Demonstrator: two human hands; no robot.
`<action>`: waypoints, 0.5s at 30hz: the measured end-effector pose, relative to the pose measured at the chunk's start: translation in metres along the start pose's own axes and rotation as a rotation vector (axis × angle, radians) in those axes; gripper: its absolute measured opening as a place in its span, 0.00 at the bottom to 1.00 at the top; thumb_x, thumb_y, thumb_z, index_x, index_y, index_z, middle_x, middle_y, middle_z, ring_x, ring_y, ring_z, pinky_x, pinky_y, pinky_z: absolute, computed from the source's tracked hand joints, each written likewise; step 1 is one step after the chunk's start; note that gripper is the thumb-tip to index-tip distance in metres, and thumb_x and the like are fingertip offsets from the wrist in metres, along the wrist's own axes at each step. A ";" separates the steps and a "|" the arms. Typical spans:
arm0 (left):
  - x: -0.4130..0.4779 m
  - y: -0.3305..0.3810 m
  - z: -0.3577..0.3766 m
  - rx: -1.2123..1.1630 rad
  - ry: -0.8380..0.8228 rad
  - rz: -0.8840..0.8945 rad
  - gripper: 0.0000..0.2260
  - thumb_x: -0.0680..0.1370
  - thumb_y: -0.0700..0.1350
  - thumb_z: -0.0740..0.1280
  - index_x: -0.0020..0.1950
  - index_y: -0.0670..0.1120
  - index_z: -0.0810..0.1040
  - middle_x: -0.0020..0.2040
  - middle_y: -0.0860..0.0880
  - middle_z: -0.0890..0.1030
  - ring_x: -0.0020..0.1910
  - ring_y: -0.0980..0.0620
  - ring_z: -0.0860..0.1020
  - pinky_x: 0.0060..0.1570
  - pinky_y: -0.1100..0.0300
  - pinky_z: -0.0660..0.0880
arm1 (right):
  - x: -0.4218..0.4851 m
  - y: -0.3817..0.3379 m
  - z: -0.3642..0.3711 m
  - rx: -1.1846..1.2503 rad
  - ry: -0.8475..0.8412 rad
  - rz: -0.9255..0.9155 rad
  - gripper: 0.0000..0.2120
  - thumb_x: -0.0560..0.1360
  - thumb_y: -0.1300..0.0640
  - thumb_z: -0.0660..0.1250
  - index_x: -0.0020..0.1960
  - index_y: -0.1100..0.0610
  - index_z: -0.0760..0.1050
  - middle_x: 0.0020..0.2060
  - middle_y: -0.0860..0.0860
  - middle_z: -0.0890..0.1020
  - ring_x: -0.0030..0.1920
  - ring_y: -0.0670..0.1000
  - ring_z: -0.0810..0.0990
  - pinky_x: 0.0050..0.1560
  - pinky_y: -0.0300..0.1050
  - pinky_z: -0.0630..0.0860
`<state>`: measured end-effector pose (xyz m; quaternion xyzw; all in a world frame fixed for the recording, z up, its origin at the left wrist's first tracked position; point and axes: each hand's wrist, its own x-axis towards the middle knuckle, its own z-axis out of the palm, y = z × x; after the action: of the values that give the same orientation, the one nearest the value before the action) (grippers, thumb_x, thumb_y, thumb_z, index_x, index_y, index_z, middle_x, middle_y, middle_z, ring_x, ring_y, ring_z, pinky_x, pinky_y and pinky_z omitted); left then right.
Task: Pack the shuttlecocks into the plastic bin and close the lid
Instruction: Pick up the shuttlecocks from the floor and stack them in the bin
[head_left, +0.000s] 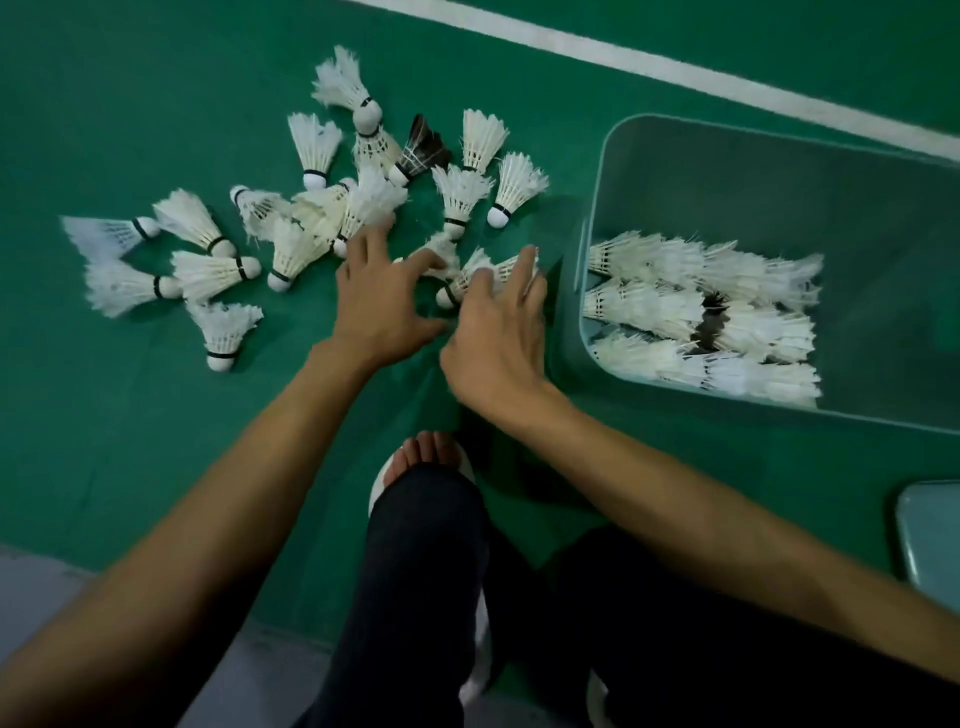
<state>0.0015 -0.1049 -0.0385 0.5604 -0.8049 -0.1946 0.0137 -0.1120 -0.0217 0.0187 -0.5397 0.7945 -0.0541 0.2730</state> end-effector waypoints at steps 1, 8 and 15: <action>0.009 0.001 0.003 0.000 -0.028 0.031 0.28 0.66 0.58 0.80 0.65 0.57 0.79 0.80 0.40 0.57 0.78 0.34 0.55 0.71 0.36 0.64 | 0.006 0.006 0.004 0.051 0.023 0.052 0.28 0.73 0.59 0.69 0.70 0.62 0.64 0.79 0.69 0.44 0.78 0.70 0.48 0.75 0.59 0.60; 0.026 0.010 0.014 -0.058 -0.125 -0.006 0.21 0.69 0.56 0.78 0.60 0.54 0.83 0.68 0.43 0.72 0.68 0.38 0.69 0.61 0.41 0.73 | 0.041 0.016 0.013 0.507 0.122 0.285 0.17 0.71 0.64 0.66 0.59 0.61 0.70 0.58 0.59 0.73 0.59 0.61 0.74 0.62 0.53 0.73; -0.020 -0.001 0.004 -0.196 -0.035 -0.100 0.15 0.74 0.56 0.67 0.57 0.50 0.78 0.57 0.44 0.73 0.60 0.40 0.70 0.51 0.47 0.67 | 0.017 -0.005 0.011 0.027 0.328 -0.155 0.17 0.74 0.57 0.67 0.61 0.59 0.73 0.60 0.56 0.75 0.62 0.56 0.71 0.60 0.48 0.70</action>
<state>0.0089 -0.0862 -0.0381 0.5923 -0.7532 -0.2825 0.0448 -0.1071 -0.0359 0.0047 -0.5795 0.7836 -0.1732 0.1419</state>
